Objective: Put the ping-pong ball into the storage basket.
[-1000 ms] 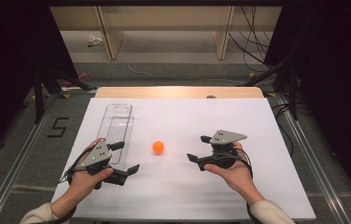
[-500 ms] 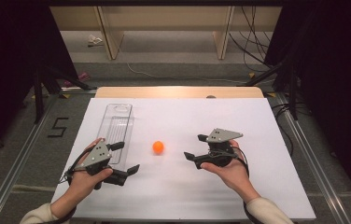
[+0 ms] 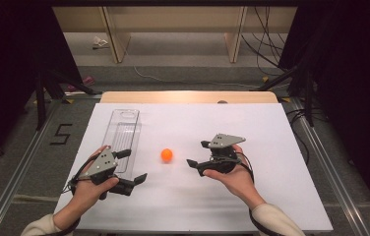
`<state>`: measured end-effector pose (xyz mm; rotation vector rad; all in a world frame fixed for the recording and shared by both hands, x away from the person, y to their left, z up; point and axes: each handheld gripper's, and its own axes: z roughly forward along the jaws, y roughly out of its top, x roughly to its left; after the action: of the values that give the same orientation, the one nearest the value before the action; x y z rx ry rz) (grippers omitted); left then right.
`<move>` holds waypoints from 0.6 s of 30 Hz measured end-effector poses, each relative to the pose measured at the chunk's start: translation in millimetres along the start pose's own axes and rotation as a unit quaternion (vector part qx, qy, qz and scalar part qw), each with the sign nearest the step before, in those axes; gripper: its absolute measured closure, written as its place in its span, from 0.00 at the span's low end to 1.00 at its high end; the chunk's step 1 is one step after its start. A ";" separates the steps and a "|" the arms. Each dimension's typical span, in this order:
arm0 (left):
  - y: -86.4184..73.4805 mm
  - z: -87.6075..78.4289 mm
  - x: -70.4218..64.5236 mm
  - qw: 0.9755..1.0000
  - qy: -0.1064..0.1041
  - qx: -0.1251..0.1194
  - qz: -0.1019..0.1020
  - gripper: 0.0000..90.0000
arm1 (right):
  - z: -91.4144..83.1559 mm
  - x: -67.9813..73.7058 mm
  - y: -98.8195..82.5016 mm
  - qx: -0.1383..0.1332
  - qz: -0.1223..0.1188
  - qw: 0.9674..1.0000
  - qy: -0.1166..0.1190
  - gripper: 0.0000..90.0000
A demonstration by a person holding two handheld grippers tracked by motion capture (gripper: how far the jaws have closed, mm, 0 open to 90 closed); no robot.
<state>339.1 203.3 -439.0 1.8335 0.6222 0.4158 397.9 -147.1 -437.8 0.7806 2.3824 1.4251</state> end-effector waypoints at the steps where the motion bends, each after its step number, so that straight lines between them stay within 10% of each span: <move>1: 0.0 0.0 0.0 1.000 0.000 0.000 0.000 0.03 | 1.3 0.2 0.5 0.001 0.000 1.000 0.000 0.18; 18: 0.2 0.0 -0.2 1.000 -0.001 0.000 0.000 0.03 | 18.2 0.2 4.6 0.007 0.001 1.000 0.007 0.18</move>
<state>339.0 203.2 -438.8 1.8333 0.6196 0.4137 407.8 -131.8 -442.7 0.7789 2.4046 1.4209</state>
